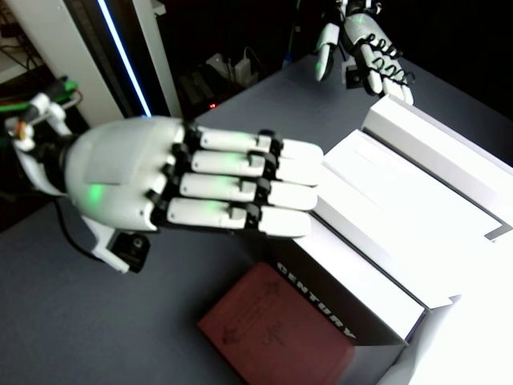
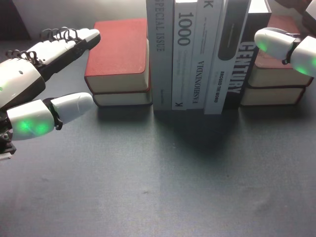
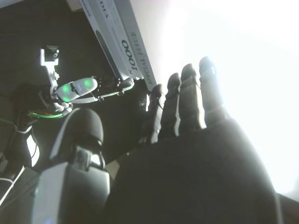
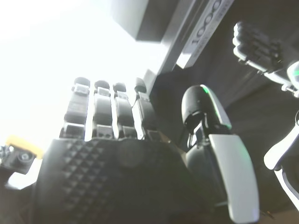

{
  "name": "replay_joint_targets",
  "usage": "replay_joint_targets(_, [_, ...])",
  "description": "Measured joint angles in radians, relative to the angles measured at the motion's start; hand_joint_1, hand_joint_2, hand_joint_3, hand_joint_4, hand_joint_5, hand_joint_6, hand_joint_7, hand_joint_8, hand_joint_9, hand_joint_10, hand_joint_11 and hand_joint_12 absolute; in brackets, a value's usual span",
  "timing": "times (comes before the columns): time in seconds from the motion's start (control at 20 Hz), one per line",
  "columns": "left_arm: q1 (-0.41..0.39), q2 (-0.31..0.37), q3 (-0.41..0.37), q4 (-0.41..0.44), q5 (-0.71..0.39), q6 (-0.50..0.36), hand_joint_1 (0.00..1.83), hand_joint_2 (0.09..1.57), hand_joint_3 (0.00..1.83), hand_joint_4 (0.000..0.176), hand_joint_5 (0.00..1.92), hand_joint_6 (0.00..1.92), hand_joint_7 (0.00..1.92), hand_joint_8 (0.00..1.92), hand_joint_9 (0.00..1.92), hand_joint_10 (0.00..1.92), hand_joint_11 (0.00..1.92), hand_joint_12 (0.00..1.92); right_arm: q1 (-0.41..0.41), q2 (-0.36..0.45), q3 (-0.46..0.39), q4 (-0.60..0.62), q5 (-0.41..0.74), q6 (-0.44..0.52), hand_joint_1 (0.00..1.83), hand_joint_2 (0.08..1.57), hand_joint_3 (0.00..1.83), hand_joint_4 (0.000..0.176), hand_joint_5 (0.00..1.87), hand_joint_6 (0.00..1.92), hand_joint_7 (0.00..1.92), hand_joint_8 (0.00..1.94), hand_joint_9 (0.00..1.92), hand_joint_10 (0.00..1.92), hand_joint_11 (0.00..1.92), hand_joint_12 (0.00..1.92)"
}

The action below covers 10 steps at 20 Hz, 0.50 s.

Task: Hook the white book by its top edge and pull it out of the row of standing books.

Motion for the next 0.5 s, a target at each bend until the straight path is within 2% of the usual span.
replay_joint_targets(0.05, [0.000,0.000,0.000,0.002,0.000,0.000,0.16,1.41,0.00,0.001,0.00,0.00,0.00,0.00,0.00,0.00,0.00,0.00,0.003,-0.003,0.000,0.001,0.001,0.000,0.15,1.42,0.00,0.014,0.10,0.03,0.00,0.00,0.00,0.00,0.00,0.00])
replay_joint_targets(0.1, [0.000,0.000,0.000,0.003,0.000,0.000,0.16,1.41,0.00,0.000,0.00,0.00,0.00,0.00,0.00,0.00,0.00,0.00,0.008,-0.007,0.004,0.000,0.000,0.000,0.12,1.40,0.00,0.029,0.10,0.03,0.00,0.00,0.00,0.00,0.00,0.00])
replay_joint_targets(0.15, [0.000,-0.002,0.001,0.003,0.000,0.000,0.17,1.40,0.00,0.000,0.00,0.00,0.00,0.00,0.00,0.00,0.00,0.00,0.010,-0.010,0.004,-0.005,0.001,0.000,0.12,1.40,0.00,0.024,0.11,0.03,0.00,0.00,0.00,0.00,0.00,0.00])
replay_joint_targets(0.25, [0.000,-0.006,0.004,0.000,0.003,0.000,0.15,1.41,0.00,0.000,0.00,0.00,0.00,0.00,0.00,0.00,0.00,0.00,0.010,-0.013,0.004,-0.022,-0.012,0.000,0.17,1.43,0.00,0.000,0.26,0.09,0.00,0.00,0.00,0.00,0.00,0.00])
replay_joint_targets(0.3, [0.000,-0.006,0.004,0.002,0.003,0.000,0.15,1.41,0.00,0.000,0.00,0.00,0.00,0.00,0.00,0.00,0.00,0.00,0.010,-0.013,0.004,-0.029,-0.023,0.000,0.14,1.44,0.01,0.000,0.36,0.14,0.00,0.00,0.00,0.00,0.00,0.00])
replay_joint_targets(0.35, [0.000,-0.006,0.004,0.003,0.002,0.000,0.15,1.40,0.00,0.010,0.00,0.00,0.00,0.00,0.00,0.00,0.00,0.00,0.010,-0.014,0.004,-0.030,-0.023,0.000,0.16,1.46,0.00,0.000,0.43,0.27,0.03,0.00,0.00,0.00,0.00,0.00])
replay_joint_targets(0.4, [0.003,-0.006,0.004,0.000,0.001,0.000,0.15,1.40,0.00,0.019,0.00,0.00,0.00,0.00,0.00,0.00,0.00,0.00,0.010,-0.015,0.004,-0.029,-0.013,0.001,0.18,1.47,0.00,0.000,0.44,0.53,0.09,0.00,0.00,0.00,0.00,0.00])
replay_joint_targets(0.5, [0.006,-0.006,0.004,-0.001,-0.002,0.000,0.18,1.40,0.00,0.008,0.00,0.00,0.00,0.00,0.00,0.00,0.00,0.00,0.014,-0.014,-0.002,-0.023,0.011,0.002,0.26,1.49,0.00,0.000,0.43,0.82,0.17,0.01,0.00,0.00,0.00,0.00])
